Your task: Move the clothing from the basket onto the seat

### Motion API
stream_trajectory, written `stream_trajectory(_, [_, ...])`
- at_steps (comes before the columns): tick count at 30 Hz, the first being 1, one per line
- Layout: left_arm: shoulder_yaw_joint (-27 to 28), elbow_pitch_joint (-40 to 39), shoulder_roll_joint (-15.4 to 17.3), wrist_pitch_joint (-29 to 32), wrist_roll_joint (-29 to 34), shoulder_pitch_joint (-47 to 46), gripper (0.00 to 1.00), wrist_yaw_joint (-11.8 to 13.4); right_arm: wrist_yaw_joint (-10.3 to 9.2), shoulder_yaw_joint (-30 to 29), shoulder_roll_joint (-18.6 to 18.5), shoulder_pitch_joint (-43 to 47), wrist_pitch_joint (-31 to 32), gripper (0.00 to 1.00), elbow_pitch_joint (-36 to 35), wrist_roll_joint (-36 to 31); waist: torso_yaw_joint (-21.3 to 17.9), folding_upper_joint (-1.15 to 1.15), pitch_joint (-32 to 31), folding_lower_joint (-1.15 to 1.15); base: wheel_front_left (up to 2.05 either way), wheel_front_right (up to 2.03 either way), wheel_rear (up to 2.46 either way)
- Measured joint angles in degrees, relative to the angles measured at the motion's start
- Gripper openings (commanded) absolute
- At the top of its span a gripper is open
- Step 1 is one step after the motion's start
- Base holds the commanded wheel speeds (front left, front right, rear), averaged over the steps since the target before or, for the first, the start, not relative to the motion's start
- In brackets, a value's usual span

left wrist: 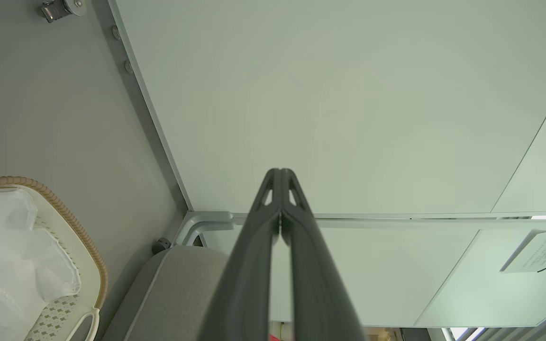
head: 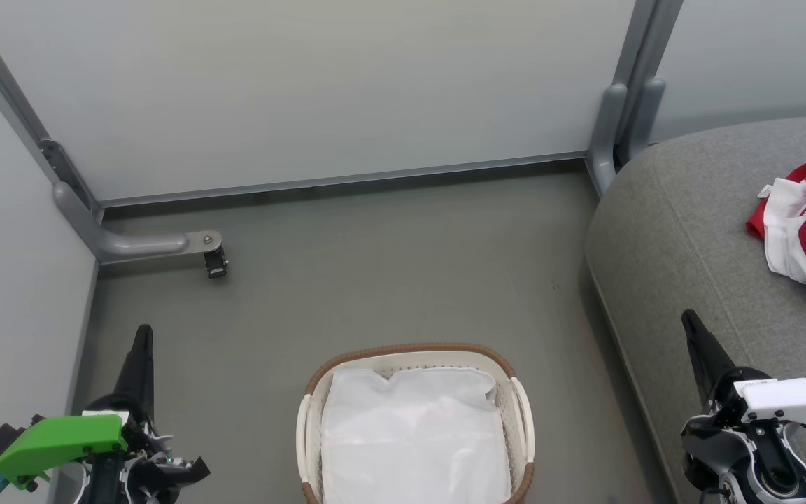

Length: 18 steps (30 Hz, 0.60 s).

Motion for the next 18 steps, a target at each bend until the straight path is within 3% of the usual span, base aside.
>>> stream_trajectory(18, [0.1, 0.0, 0.0, 0.0, 0.0, 0.0, 0.00, 0.0, 0.00, 0.0, 0.0, 0.0, 0.0, 0.00, 0.0, 0.0, 0.0, 0.00, 0.0, 0.00, 0.00, 0.00, 0.00])
